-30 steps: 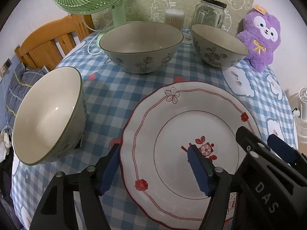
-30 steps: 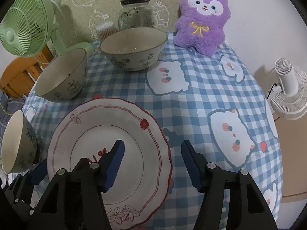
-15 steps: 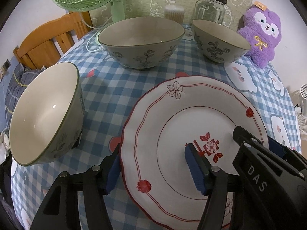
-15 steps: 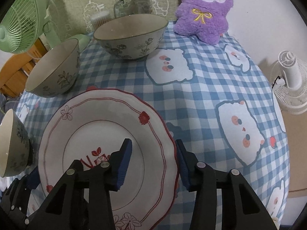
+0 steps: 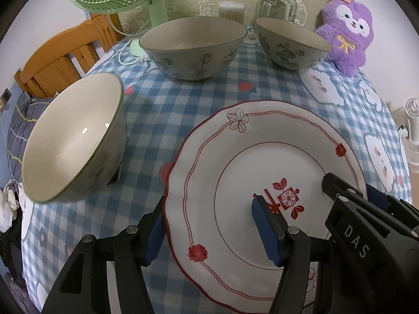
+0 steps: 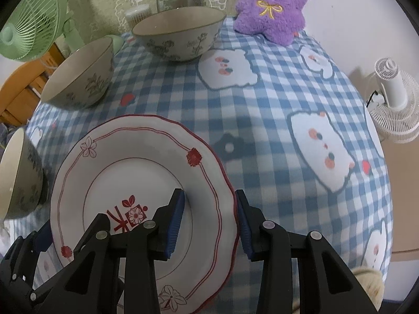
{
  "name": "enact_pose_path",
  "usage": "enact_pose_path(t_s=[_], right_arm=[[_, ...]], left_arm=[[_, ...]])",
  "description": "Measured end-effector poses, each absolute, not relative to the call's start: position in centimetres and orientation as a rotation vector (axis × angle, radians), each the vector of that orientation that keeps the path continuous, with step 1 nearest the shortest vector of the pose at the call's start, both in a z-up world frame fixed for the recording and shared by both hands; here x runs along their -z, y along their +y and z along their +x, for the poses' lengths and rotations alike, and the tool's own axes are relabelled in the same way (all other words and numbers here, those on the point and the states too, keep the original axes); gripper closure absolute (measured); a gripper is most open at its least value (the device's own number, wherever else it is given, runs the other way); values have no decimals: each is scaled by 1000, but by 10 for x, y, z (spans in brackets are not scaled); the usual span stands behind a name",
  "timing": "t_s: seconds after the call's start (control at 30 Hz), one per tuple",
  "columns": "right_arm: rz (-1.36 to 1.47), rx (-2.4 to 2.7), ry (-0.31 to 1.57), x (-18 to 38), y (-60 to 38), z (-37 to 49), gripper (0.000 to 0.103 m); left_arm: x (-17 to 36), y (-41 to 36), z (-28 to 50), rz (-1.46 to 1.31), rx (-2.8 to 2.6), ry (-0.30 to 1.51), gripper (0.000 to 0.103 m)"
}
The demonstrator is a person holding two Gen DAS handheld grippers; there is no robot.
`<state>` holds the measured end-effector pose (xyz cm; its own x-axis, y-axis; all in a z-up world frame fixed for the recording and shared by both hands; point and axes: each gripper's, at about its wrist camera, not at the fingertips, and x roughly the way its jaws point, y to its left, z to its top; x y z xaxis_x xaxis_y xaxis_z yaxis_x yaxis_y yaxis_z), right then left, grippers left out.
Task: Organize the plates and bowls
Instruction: 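Close both grippers on the red-rim plate's rim, then lift the red-rim plate and carry it toward the yellow-flower plates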
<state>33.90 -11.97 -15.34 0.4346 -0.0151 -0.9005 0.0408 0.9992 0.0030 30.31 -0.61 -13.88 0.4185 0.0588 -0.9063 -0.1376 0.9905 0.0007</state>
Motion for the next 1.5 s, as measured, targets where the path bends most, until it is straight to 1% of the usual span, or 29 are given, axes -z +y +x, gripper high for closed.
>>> enact_pose_path(t_s=[0.5,0.77,0.87,0.97,1.17,1.23,1.27,1.4,1.5], right_arm=[[62,-13,1212,155,-106,285,61],[6,-12,1209,156,-100,288,61],[-9,-16,1196,156,-98,291,58],[-19,-22,1187,156,-97,293,58],[-37,-23,1186,154,-98,294,62],[-54,-14,1177,151,-96,292,62],[-72,-13,1169,149,-94,291,63],[-38,-20,1194,149,-96,285,63],[-2,8,1197,148,-103,281,63]], left_arm=[[138,15,254,-77,-83,1195,39],[137,13,252,-53,-94,1203,39],[137,17,253,-76,-91,1212,39],[138,17,255,-78,-91,1210,40],[136,19,257,-77,-93,1203,41],[134,20,257,-87,-101,1195,47],[131,22,257,-96,-111,1183,52],[118,22,261,-82,-131,1130,52],[118,17,261,-65,-104,1144,52]])
